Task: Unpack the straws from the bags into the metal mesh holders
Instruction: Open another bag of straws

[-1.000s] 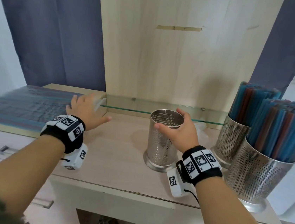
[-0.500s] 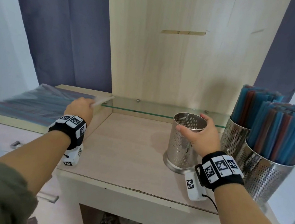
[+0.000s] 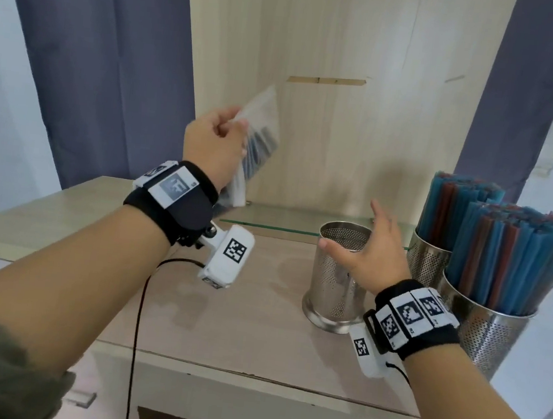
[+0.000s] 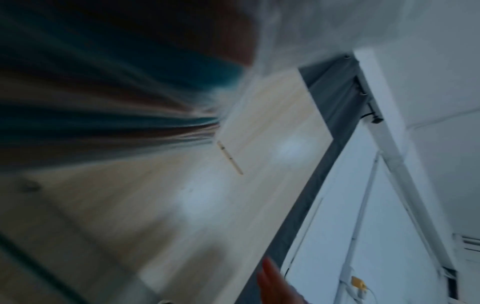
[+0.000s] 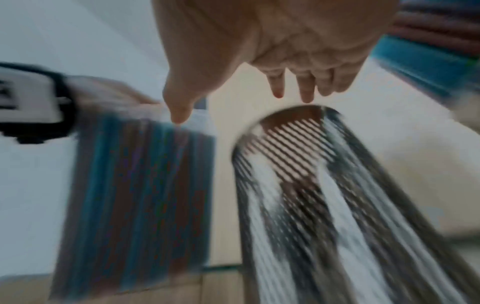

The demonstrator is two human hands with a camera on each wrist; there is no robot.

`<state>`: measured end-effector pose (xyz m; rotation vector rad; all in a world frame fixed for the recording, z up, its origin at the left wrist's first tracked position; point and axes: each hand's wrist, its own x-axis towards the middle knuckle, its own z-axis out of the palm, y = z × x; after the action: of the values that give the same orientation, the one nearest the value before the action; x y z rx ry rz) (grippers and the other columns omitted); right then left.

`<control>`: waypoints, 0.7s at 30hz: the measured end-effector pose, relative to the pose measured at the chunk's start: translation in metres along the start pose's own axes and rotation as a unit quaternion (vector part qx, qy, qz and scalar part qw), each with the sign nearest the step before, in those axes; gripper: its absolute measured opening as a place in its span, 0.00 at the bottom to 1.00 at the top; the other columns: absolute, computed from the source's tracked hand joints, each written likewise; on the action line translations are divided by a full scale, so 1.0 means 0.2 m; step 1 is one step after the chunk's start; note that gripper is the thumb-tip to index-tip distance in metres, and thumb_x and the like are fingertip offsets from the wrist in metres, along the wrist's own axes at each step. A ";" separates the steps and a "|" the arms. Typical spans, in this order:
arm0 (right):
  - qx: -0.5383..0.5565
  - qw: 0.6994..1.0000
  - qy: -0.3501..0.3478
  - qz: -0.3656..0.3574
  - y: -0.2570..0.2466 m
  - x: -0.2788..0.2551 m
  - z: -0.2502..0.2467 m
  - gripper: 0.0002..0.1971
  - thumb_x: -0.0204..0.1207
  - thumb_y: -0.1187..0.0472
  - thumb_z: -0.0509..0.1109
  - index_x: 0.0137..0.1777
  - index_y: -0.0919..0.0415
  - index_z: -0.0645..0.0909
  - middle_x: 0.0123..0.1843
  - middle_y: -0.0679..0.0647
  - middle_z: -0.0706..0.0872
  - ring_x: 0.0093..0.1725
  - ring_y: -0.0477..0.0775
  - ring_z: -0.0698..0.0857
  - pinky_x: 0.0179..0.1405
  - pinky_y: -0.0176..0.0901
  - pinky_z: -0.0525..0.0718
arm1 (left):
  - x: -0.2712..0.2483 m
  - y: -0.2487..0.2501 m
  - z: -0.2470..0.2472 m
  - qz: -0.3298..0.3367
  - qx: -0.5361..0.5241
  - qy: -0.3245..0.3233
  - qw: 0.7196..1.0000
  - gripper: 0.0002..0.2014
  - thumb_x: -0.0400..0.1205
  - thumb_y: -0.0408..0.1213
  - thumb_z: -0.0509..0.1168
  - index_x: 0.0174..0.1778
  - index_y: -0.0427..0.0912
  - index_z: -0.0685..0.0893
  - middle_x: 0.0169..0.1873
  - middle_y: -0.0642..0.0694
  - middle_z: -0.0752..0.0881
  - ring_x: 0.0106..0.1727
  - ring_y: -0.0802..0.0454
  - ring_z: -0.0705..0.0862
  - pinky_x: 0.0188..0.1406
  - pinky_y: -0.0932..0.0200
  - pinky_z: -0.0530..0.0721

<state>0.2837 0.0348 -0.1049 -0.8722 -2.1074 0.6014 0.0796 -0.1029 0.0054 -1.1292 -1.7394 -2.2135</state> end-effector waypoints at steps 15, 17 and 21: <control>0.155 0.970 -0.116 -0.150 -0.34 -0.03 0.18 0.35 0.79 0.46 0.70 0.82 0.52 0.61 0.75 0.49 0.76 0.69 0.48 0.80 0.64 0.47 0.84 | -0.12 0.08 0.05 -0.006 -0.055 -0.110 0.992 0.11 0.84 0.32 0.67 0.62 0.43 0.82 0.47 0.47 0.89 0.43 0.60 0.87 0.50 0.62 0.87; 0.138 0.976 -0.074 -0.150 -0.35 -0.04 0.17 0.22 0.79 0.53 0.72 0.70 0.54 0.72 0.56 0.43 0.83 0.51 0.42 0.85 0.47 0.38 0.83 | -0.13 0.09 0.05 -0.011 -0.069 -0.140 0.988 0.13 0.83 0.30 0.67 0.64 0.39 0.82 0.48 0.45 0.88 0.47 0.56 0.87 0.54 0.58 0.87; 0.128 0.976 -0.026 -0.177 -0.38 -0.10 0.11 0.13 0.78 0.57 0.73 0.56 0.51 0.72 0.40 0.41 0.81 0.34 0.37 0.80 0.34 0.27 0.72 | -0.16 0.11 0.04 0.010 -0.103 -0.156 0.982 0.14 0.83 0.29 0.68 0.64 0.39 0.82 0.48 0.44 0.87 0.49 0.55 0.86 0.52 0.62 0.87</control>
<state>0.2470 -0.0326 -0.0789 -0.3299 -2.1038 0.6897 0.1185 -0.1140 0.0037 -1.6106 -1.6155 -2.3504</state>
